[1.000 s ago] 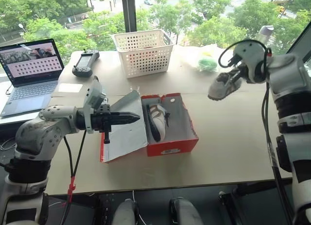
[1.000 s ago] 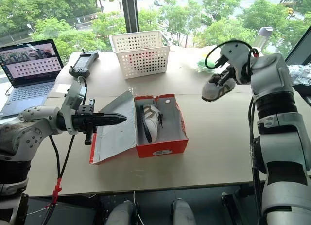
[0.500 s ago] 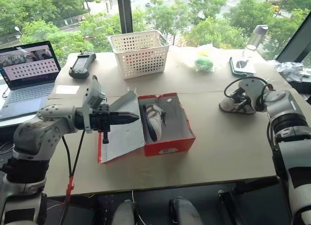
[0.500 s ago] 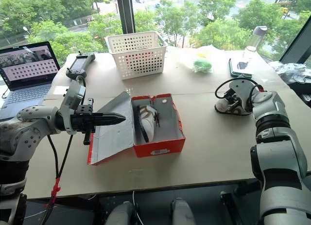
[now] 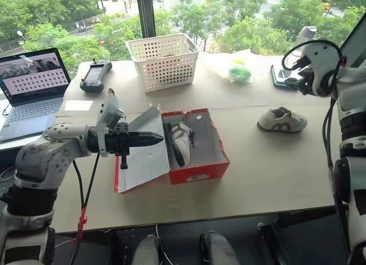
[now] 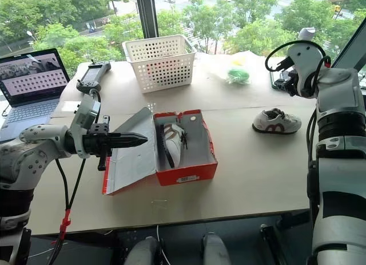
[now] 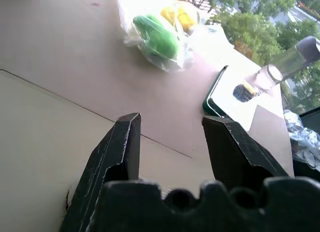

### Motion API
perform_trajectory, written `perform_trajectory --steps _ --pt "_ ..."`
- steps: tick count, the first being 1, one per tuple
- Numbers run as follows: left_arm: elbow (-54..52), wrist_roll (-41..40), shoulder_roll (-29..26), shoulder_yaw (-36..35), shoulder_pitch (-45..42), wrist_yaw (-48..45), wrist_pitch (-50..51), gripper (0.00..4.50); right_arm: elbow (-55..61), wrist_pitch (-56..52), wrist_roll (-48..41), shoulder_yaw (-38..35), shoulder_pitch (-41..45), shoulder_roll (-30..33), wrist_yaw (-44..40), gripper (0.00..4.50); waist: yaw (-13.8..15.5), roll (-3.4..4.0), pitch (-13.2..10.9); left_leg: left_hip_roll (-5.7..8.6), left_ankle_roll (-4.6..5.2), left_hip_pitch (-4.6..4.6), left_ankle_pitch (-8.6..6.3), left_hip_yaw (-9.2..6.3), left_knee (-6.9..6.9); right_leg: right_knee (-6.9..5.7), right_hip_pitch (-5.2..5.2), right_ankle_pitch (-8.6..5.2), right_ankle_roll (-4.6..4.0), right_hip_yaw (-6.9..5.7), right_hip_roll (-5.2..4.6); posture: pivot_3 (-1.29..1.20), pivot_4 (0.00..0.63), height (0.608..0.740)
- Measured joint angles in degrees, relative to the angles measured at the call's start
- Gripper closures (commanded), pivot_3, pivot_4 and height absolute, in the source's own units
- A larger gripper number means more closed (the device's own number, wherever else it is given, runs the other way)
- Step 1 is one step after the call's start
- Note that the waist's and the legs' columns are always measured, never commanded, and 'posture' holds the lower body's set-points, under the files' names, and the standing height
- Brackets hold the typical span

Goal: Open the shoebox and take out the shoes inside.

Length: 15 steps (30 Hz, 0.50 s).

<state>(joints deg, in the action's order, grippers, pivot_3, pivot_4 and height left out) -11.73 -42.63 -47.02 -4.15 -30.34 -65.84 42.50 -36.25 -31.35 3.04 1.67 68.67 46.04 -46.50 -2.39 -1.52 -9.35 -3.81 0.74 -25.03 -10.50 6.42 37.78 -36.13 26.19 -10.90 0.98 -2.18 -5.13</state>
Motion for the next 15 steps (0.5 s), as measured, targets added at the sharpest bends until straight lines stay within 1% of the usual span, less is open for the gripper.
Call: perform_trajectory --steps 2,3,4,6,10,12,15 --pt "0.0 -0.3 0.0 -1.3 0.5 -0.1 -0.2 4.5 9.1 -8.3 -4.9 -1.2 -1.5 -0.4 -4.0 2.09 0.0 0.0 0.0 0.01 0.0 0.0 0.0 0.01 0.01 0.0 0.0 0.01 -0.01 0.01 -0.02 0.0 0.15 0.733" --pt "0.1 -0.4 0.1 -2.3 1.2 -0.1 -0.7 4.5 14.3 -13.5 -8.0 -2.3 -2.6 -1.8 -5.2 2.09 -0.1 0.0 0.0 -0.02 0.0 0.02 0.0 0.01 0.01 0.0 -0.01 0.01 -0.01 0.01 0.0 0.0 0.15 0.733" --pt "0.4 -0.3 0.5 -3.3 2.0 0.0 -1.4 4.5 20.1 -18.5 -11.3 -2.6 -3.9 -3.9 -6.4 2.09 -0.2 0.01 0.0 -0.06 0.0 0.07 -0.01 0.0 0.01 -0.05 -0.02 0.03 -0.04 0.02 0.01 0.0 0.15 0.733" --pt "1.1 0.0 2.5 -4.3 2.9 0.4 -4.8 4.5 27.5 -25.2 -15.7 -1.1 -6.8 -9.0 -6.8 2.09 -0.1 0.01 0.0 -0.06 0.01 0.09 0.0 -0.03 0.05 -0.12 -0.05 0.03 -0.05 -0.01 0.05 0.0 0.15 0.733" --pt "4.0 2.5 6.8 -6.2 5.8 2.4 -11.7 4.5 29.0 -31.3 -16.8 2.5 -11.4 -15.4 -2.8 2.09 0.9 0.01 0.0 0.02 -0.01 -0.01 0.14 0.0 0.1 -0.14 -0.01 0.11 -0.14 -0.1 -0.07 0.0 0.15 0.733" --pt "4.7 4.1 7.4 -6.1 7.5 2.5 -14.5 4.5 28.9 -33.3 -17.3 2.5 -11.7 -17.5 -0.7 2.09 1.3 0.02 0.0 0.05 -0.01 -0.12 0.14 0.04 0.12 -0.04 0.05 0.38 -0.4 -0.08 -0.1 0.0 0.15 0.733" --pt "4.7 4.4 7.4 -5.9 8.8 1.6 -15.8 4.5 29.4 -35.6 -17.9 3.4 -11.6 -20.7 1.4 2.09 1.5 0.01 0.0 0.04 -0.01 -0.17 0.14 0.03 0.12 0.02 0.05 0.39 -0.4 -0.11 -0.1 0.0 0.15 0.733"
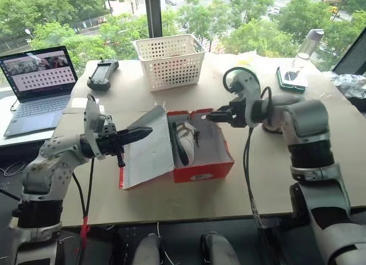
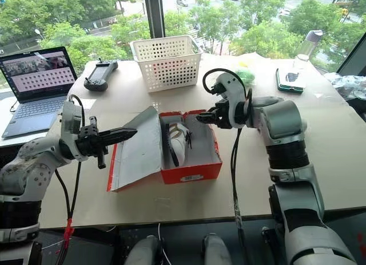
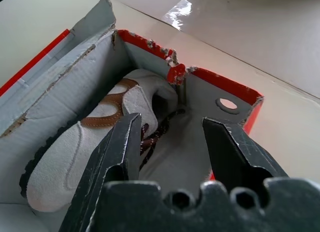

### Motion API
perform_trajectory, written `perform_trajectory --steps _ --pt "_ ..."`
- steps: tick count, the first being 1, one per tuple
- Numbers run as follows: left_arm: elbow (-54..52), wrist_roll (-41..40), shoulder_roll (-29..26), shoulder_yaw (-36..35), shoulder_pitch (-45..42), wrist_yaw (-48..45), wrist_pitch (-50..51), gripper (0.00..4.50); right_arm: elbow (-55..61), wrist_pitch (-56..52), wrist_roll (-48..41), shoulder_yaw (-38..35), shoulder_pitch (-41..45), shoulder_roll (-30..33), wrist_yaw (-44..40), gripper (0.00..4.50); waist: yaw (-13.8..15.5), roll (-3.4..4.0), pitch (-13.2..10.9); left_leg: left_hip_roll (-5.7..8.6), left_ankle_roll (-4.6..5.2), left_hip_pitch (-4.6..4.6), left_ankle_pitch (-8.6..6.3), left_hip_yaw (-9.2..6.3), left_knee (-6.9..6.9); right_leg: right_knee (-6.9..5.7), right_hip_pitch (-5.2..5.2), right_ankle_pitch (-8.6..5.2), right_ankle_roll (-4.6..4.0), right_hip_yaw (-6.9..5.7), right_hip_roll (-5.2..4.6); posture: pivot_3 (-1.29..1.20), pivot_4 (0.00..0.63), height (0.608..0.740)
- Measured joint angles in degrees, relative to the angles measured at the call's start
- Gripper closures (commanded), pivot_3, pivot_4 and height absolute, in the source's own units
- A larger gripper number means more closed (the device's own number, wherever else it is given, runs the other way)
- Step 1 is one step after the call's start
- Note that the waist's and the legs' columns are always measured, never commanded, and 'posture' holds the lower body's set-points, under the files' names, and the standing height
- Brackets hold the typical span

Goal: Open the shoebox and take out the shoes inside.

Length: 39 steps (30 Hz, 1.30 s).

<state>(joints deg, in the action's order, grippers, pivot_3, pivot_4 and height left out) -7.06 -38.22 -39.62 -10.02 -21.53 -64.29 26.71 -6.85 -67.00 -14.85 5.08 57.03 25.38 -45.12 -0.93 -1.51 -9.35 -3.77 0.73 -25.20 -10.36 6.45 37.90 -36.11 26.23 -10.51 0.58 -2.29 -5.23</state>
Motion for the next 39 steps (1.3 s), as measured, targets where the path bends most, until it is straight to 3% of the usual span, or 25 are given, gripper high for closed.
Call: perform_trajectory --steps 10,16,23,31,34,38,39 --pt "-1.0 -0.1 -0.8 1.3 -0.1 -1.0 0.1 4.5 -1.6 -10.0 -4.8 2.2 0.3 -4.7 1.7 2.09 0.0 0.0 0.0 -0.04 0.0 0.01 0.0 -0.04 -0.01 -0.03 -0.01 0.0 0.01 -0.04 0.04 0.0 0.15 0.733" --pt "-2.2 -0.1 -0.9 2.2 -0.1 -1.0 1.0 4.5 -17.3 -13.4 -5.6 -1.5 5.0 -5.4 4.0 2.09 -0.1 0.0 0.0 -0.04 0.0 0.0 0.0 -0.04 -0.01 -0.02 0.0 0.0 -0.01 -0.04 0.07 0.0 0.15 0.733" --pt "-2.9 -0.1 -1.0 2.2 0.1 -0.8 1.7 4.5 -25.3 -18.8 -9.0 -4.5 8.3 -3.8 2.3 2.09 -0.1 0.0 0.0 -0.04 0.01 0.0 0.0 -0.05 -0.04 0.01 -0.01 0.0 0.0 -0.04 0.07 0.0 0.15 0.733" --pt "-3.4 -0.1 -1.1 2.2 0.4 -0.1 2.1 4.5 -32.8 -21.6 -11.2 -11.9 12.4 -8.0 3.9 2.09 -0.3 0.0 0.0 -0.06 0.01 0.0 0.0 -0.09 -0.05 -0.01 0.0 0.0 0.0 -0.05 0.11 0.0 0.15 0.733" --pt "-3.4 -0.1 -1.4 2.2 0.4 0.0 2.1 4.5 -33.0 -18.0 -10.9 -12.0 12.3 -8.2 5.2 1.34 -0.3 0.0 0.0 -0.04 0.01 -0.02 0.0 -0.09 -0.04 0.02 -0.01 -0.02 0.03 -0.05 0.08 0.0 0.15 0.733" --pt "-3.4 -0.1 -1.5 2.2 0.4 0.2 2.1 4.5 -32.9 -14.2 -9.8 -11.3 11.9 -8.1 6.6 0.02 -0.3 0.0 0.0 -0.04 0.01 -0.01 0.0 -0.09 -0.04 0.02 -0.01 -0.02 0.04 -0.05 0.09 0.0 0.15 0.733" --pt "-3.4 -0.1 -1.5 2.2 0.4 0.2 2.1 4.5 -32.9 -14.1 -9.8 -11.1 11.9 -8.1 6.6 0.02 -0.3 0.0 0.0 -0.04 0.01 -0.01 0.0 -0.09 -0.04 0.02 -0.01 -0.02 0.04 -0.05 0.09 0.0 0.15 0.733"
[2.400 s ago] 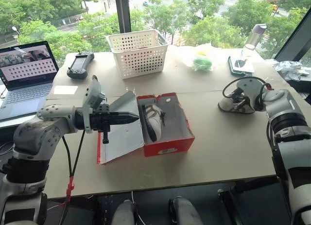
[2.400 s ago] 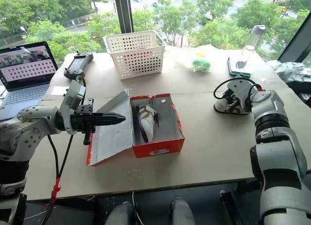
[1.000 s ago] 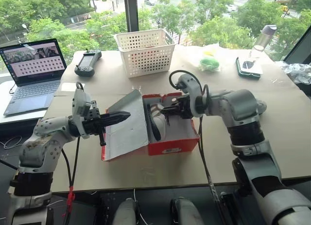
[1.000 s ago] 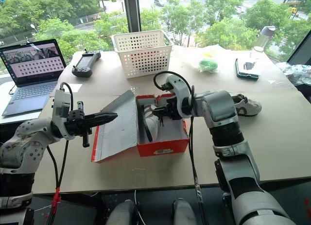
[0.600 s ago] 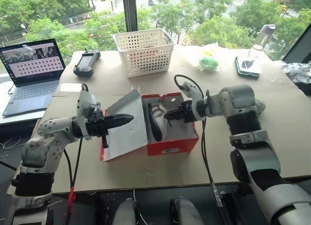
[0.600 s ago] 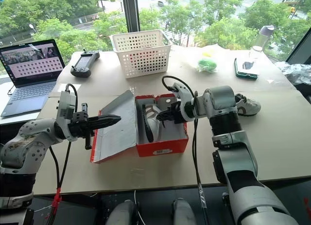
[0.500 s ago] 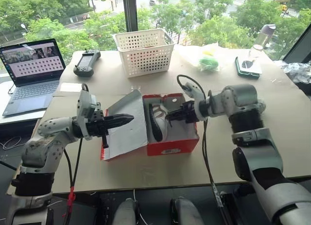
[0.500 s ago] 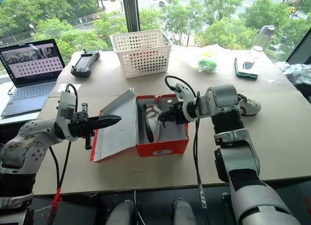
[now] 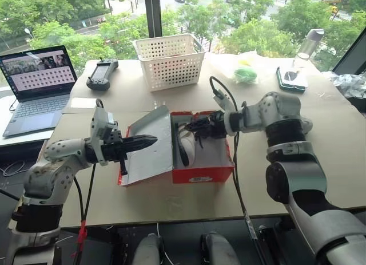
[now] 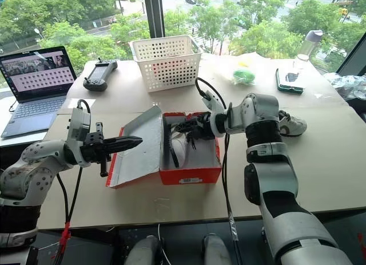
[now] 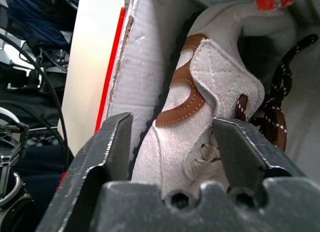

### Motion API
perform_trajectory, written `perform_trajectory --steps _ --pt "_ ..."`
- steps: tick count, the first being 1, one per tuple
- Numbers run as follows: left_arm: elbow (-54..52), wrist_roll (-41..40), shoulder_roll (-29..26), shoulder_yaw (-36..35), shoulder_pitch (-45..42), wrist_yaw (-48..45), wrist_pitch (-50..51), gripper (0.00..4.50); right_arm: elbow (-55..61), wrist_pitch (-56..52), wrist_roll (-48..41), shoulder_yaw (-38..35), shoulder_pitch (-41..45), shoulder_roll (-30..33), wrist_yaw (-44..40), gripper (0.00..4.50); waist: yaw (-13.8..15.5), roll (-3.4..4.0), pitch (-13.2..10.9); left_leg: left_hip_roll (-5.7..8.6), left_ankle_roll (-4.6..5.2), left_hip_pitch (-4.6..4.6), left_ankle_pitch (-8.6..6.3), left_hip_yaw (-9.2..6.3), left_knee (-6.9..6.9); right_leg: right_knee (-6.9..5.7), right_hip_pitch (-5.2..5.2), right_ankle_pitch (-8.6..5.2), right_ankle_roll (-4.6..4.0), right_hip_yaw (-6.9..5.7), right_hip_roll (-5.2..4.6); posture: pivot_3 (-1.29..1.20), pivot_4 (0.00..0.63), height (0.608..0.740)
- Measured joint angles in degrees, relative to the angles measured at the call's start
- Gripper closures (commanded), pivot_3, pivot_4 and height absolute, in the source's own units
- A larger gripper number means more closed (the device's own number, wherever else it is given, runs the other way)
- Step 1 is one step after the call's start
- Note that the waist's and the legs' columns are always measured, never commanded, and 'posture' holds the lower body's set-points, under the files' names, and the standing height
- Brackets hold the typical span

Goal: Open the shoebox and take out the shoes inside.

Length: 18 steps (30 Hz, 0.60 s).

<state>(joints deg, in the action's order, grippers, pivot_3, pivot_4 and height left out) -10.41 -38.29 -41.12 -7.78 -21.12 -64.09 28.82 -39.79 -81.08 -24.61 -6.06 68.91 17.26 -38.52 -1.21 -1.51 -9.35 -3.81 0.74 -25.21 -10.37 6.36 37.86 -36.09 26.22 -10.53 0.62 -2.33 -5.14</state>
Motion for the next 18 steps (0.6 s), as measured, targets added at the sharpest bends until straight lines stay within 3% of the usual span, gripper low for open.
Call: perform_trajectory --steps 10,18 --pt "0.0 0.0 0.0 0.2 0.0 0.5 0.0 4.5 -1.1 2.0 2.4 7.1 -1.5 0.7 -0.6 0.02 -0.1 0.0 0.0 -0.01 0.0 0.0 0.0 -0.01 0.0 0.0 0.0 0.0 0.0 0.0 0.0 0.0 0.15 0.733" --pt "0.1 0.2 0.1 0.7 -0.4 1.5 0.0 4.5 -1.3 7.1 4.9 12.5 -2.6 -2.4 -1.4 0.02 -0.1 0.0 0.0 -0.01 0.0 0.0 0.0 -0.01 0.0 0.0 0.0 -0.01 0.01 0.0 0.01 0.0 0.15 0.733"
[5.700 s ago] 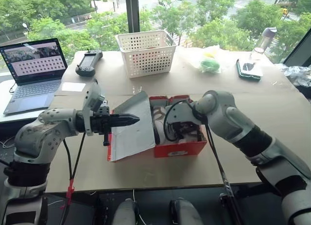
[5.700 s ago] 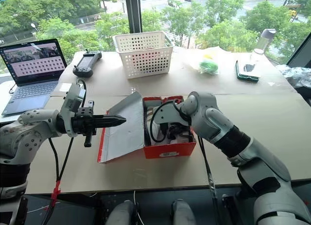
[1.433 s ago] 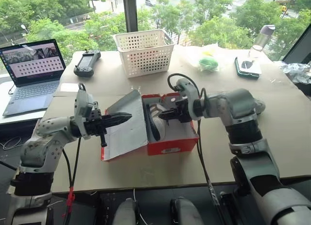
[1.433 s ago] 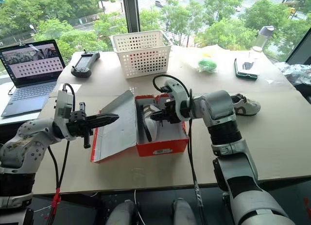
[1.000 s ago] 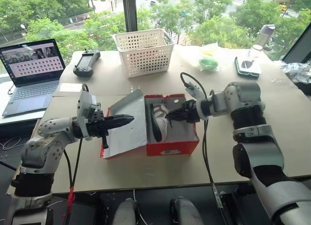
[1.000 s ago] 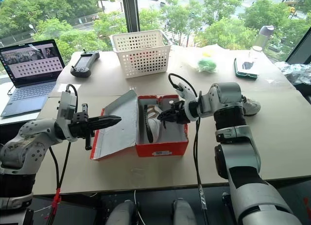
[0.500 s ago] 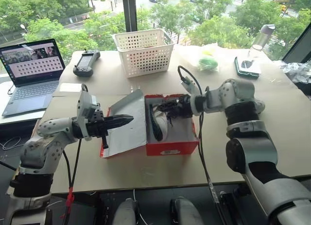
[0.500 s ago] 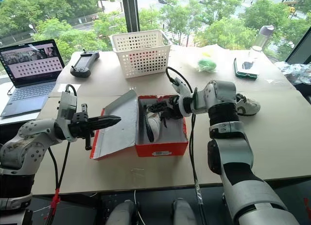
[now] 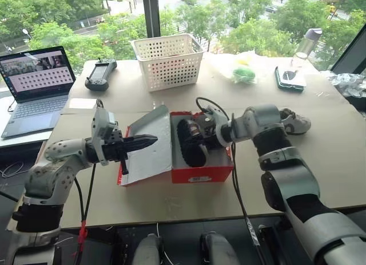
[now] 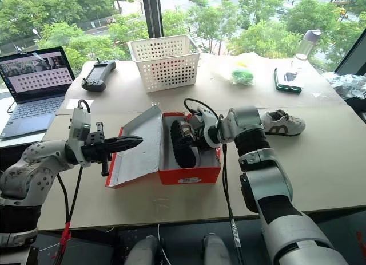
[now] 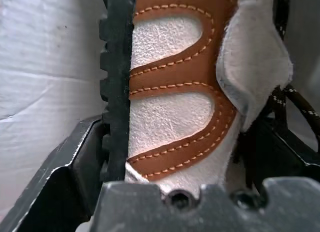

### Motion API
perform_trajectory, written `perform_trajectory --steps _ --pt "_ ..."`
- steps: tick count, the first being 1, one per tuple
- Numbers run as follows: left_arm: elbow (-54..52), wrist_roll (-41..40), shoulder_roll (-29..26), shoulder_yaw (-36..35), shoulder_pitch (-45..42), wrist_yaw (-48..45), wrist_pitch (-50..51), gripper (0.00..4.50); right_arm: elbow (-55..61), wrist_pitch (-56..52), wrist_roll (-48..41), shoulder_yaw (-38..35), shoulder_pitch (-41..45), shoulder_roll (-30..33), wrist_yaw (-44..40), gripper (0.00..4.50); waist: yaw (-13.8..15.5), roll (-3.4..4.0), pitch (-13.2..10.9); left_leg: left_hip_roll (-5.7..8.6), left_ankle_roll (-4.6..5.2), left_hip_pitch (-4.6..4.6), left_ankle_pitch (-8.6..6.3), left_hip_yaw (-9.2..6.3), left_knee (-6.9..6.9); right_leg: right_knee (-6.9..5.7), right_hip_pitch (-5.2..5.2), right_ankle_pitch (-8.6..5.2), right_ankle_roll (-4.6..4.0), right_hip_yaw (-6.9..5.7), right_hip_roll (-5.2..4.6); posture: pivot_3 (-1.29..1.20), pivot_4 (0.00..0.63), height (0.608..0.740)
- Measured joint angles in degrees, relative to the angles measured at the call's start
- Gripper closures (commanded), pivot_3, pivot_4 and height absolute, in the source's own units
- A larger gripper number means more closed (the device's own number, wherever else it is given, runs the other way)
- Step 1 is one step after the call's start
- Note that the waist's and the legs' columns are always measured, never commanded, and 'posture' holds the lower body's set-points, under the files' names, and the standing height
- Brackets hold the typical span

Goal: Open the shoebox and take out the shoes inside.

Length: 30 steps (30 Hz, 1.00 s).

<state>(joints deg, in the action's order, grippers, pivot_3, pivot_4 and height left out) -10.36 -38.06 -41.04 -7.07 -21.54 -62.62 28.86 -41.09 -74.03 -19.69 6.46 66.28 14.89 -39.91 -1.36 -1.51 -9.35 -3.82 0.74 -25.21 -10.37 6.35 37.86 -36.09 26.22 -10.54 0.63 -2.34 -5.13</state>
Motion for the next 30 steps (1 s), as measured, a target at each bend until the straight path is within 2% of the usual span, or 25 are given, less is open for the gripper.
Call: perform_trajectory --steps 1,3,4,10,15,20,24,30 --pt "0.0 0.1 0.0 0.0 -0.1 0.2 0.0 4.5 -0.1 0.5 0.4 0.2 0.0 0.0 -0.1 0.02 0.0 0.0 0.0 0.0 0.0 0.0 0.0 0.0 0.0 0.0 0.0 0.0 0.0 0.0 0.0 0.0 0.15 0.733" --pt "0.0 0.1 0.0 0.0 -0.3 0.3 0.0 4.5 -0.7 1.3 0.5 0.3 0.0 0.0 -0.1 0.52 0.0 0.0 0.0 0.0 0.0 0.01 0.0 0.0 0.0 0.0 -0.01 0.0 0.01 0.0 0.0 0.0 0.15 0.733" --pt "0.0 0.1 0.0 0.0 -0.3 0.3 0.0 4.5 -1.3 2.0 0.7 0.2 0.0 -0.1 0.0 0.64 0.0 0.0 0.0 0.0 0.0 0.02 0.0 0.0 0.0 0.0 -0.02 0.0 0.01 0.0 0.0 0.0 0.15 0.733" --pt "0.0 0.2 0.0 0.1 -0.3 0.4 0.0 4.5 -1.3 4.4 1.1 1.5 0.1 0.4 -2.3 2.62 -0.1 0.0 0.0 -0.01 0.0 0.04 0.0 0.0 0.0 -0.03 -0.02 -0.04 0.07 0.0 0.01 0.0 0.15 0.733" --pt "0.0 0.2 0.0 0.5 -0.5 0.6 0.0 4.5 1.5 4.1 1.6 2.1 0.1 1.5 -2.7 2.62 0.0 0.0 0.0 0.0 0.0 0.01 0.0 0.0 0.0 -0.01 0.0 -0.03 0.06 0.0 0.0 0.0 0.15 0.733" --pt "0.0 0.2 0.0 0.6 -0.7 0.7 0.1 4.5 8.9 -0.1 -0.1 1.8 0.1 5.5 -4.3 2.62 0.2 0.01 0.0 0.0 0.0 -0.1 0.0 0.0 -0.02 0.03 0.09 0.01 -0.02 0.0 -0.01 0.0 0.15 0.733" --pt "0.1 0.2 0.0 0.9 -1.0 0.7 0.2 4.5 21.6 -8.1 -8.2 -0.1 -0.9 11.5 -10.5 2.62 0.4 0.01 0.0 0.0 0.04 -0.13 -0.03 -0.02 -0.06 0.11 0.08 0.01 -0.03 -0.03 -0.01 0.0 0.15 0.733" --pt "0.1 0.2 0.0 1.0 -1.1 0.7 0.3 4.5 25.3 -15.7 -14.6 -7.7 -2.8 10.6 -10.5 2.62 0.3 0.01 0.0 -0.02 0.04 -0.08 -0.03 0.0 -0.03 0.03 0.08 0.0 0.0 -0.02 0.0 0.0 0.15 0.733"
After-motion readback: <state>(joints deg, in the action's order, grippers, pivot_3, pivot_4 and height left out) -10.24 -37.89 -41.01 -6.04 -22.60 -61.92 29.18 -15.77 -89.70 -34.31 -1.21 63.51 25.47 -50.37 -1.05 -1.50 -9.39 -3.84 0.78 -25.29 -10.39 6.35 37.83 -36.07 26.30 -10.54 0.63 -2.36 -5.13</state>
